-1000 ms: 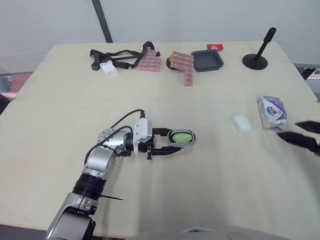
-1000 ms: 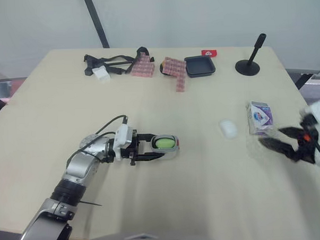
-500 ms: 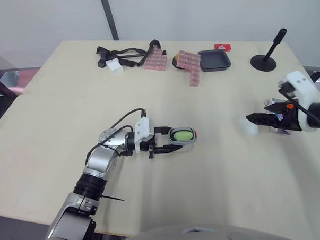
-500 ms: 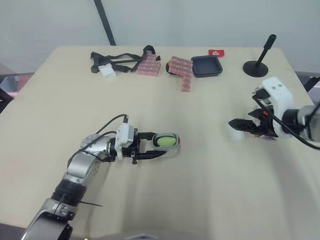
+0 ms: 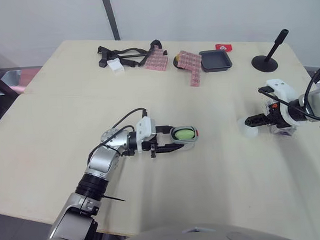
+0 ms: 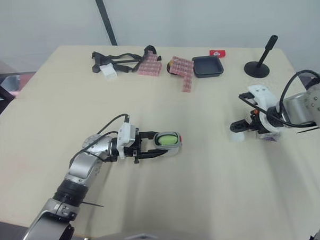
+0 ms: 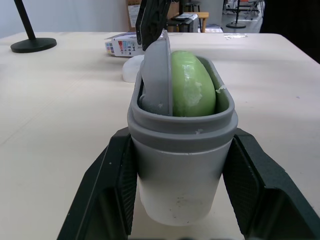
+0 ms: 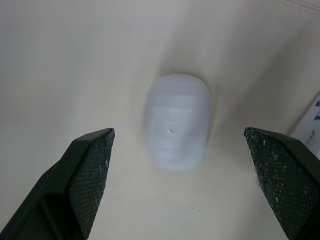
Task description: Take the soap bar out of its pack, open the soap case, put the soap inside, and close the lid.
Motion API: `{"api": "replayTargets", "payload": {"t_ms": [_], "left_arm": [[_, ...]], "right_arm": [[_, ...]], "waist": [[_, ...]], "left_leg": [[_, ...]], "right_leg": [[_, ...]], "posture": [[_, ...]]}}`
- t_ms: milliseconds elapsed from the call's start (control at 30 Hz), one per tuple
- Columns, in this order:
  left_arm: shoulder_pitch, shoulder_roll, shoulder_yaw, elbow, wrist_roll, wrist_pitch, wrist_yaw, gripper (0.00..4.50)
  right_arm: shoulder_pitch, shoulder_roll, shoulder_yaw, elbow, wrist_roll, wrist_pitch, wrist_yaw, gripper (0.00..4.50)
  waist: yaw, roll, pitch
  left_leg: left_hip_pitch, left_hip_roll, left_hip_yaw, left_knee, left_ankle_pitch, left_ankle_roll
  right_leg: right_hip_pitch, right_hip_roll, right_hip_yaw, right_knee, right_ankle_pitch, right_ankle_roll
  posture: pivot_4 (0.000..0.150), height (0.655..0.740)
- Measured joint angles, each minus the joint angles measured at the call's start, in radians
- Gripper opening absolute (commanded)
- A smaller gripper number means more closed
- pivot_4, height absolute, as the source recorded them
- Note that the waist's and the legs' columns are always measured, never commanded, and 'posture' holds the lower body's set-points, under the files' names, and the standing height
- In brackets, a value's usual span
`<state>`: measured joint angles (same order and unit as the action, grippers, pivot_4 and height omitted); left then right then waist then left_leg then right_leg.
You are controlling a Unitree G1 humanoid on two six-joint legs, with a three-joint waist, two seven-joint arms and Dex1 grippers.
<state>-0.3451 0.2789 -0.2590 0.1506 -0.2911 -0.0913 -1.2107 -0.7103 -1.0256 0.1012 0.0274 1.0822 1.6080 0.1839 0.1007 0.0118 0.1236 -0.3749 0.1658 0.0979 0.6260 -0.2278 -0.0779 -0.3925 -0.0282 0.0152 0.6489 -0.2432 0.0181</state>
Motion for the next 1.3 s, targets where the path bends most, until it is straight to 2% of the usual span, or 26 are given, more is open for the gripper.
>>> {"api": "replayTargets", "payload": {"t_ms": [633,667,867,1133,1300], "left_arm": [[0.000,-0.001,-0.012,0.003,0.011,0.000,0.008,1.91],[0.000,-0.001,-0.012,0.003,0.011,0.000,0.009,1.91],[0.000,-0.007,-0.017,0.003,0.011,0.000,0.011,1.91],[0.000,-0.013,-0.018,0.003,0.012,0.001,0.014,1.91],[0.000,-0.015,-0.018,0.003,0.013,0.001,0.018,1.91]], "right_arm": [[-0.008,0.090,0.089,0.026,-0.155,0.001,0.023,4.46],[-0.007,0.090,0.090,0.025,-0.157,0.001,0.027,3.92],[-0.005,0.090,0.090,0.023,-0.181,0.001,0.041,2.00],[0.006,0.093,0.093,-0.009,-0.217,0.001,0.060,1.91],[0.043,0.071,0.126,-0.106,-0.287,-0.065,0.150,1.91]], "waist": [[0.008,0.000,0.000],[0.008,0.000,0.000],[0.008,0.000,0.000],[0.008,0.000,0.000],[0.007,0.000,0.000]], "left_leg": [[0.000,0.000,0.000,0.000,0.000,-0.001],[0.000,0.000,0.000,0.000,0.000,-0.001],[0.000,0.000,0.000,0.000,0.000,-0.002],[0.000,0.000,0.000,0.000,0.000,-0.002],[0.000,0.001,0.000,0.000,-0.001,-0.002]], "right_leg": [[0.000,0.001,0.000,0.000,0.000,0.000],[0.000,0.001,0.000,0.000,0.000,0.000],[0.000,0.001,0.000,0.000,0.000,0.000],[0.001,0.001,0.000,0.000,0.000,0.000],[0.001,0.001,0.000,-0.001,0.000,0.000]], "posture": [[0.150,0.7374],[0.150,0.7374],[0.150,0.7374],[0.150,0.7374],[0.150,0.7374]]}}
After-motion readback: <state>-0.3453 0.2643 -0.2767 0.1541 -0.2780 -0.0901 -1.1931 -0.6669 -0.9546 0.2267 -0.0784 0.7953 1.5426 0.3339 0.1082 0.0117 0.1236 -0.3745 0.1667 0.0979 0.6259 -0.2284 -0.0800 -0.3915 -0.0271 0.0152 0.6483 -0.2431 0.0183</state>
